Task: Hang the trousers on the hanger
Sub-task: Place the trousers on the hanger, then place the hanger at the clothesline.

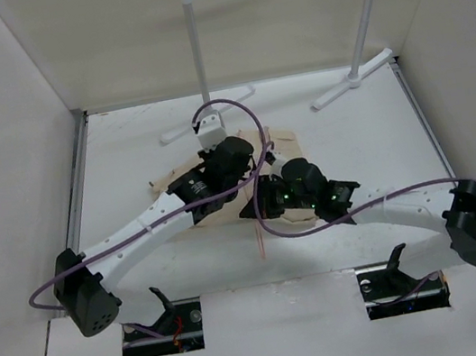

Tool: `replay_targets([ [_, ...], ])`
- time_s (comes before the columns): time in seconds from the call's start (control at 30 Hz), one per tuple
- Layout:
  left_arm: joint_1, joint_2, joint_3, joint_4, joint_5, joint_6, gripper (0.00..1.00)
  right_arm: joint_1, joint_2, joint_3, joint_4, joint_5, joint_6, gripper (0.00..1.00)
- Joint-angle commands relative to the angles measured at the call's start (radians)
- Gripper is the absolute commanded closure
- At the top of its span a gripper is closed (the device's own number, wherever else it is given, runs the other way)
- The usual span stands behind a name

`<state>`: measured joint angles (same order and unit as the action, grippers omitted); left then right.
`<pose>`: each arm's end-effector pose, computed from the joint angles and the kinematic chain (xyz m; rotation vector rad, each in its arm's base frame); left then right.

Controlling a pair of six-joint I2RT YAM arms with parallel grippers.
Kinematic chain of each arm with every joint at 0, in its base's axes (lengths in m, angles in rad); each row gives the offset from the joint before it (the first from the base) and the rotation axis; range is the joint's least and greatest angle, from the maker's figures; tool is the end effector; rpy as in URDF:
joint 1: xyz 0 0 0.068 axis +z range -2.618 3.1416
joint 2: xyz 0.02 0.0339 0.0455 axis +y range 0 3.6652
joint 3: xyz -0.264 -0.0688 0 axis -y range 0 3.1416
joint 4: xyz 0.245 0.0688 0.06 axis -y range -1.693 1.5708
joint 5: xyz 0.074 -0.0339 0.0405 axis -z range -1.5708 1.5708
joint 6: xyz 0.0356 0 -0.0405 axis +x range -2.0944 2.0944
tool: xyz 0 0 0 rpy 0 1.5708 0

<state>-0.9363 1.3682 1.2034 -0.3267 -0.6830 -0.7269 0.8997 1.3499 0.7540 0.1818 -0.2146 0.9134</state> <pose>0.2007 -0.2347 0.3431 -0.2061 1.9550 -0.3907 0.1795 0.2382 0.2395 -0.1428 2.2510 1.3059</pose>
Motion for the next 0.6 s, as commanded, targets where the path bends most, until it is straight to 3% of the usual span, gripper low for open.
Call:
replay_targets([
  [0.0, 0.001, -0.098, 0.097, 0.043, -0.032, -0.006, 0.93, -0.003, -0.121, 0.077, -0.019, 0.09, -0.054, 1.0],
  [0.17, 0.034, -0.115, 0.185, 0.061, 0.023, 0.024, 0.72, -0.011, -0.241, 0.191, -0.09, 0.083, -0.139, 1.0],
  [0.33, 0.064, -0.133, 0.26, 0.124, 0.094, 0.076, 0.52, -0.069, -0.258, 0.274, -0.13, 0.055, -0.171, 1.0],
  [0.57, 0.101, -0.179, 0.347, 0.181, 0.181, 0.159, 0.4, -0.143, -0.229, 0.349, -0.081, 0.005, -0.125, 1.0],
])
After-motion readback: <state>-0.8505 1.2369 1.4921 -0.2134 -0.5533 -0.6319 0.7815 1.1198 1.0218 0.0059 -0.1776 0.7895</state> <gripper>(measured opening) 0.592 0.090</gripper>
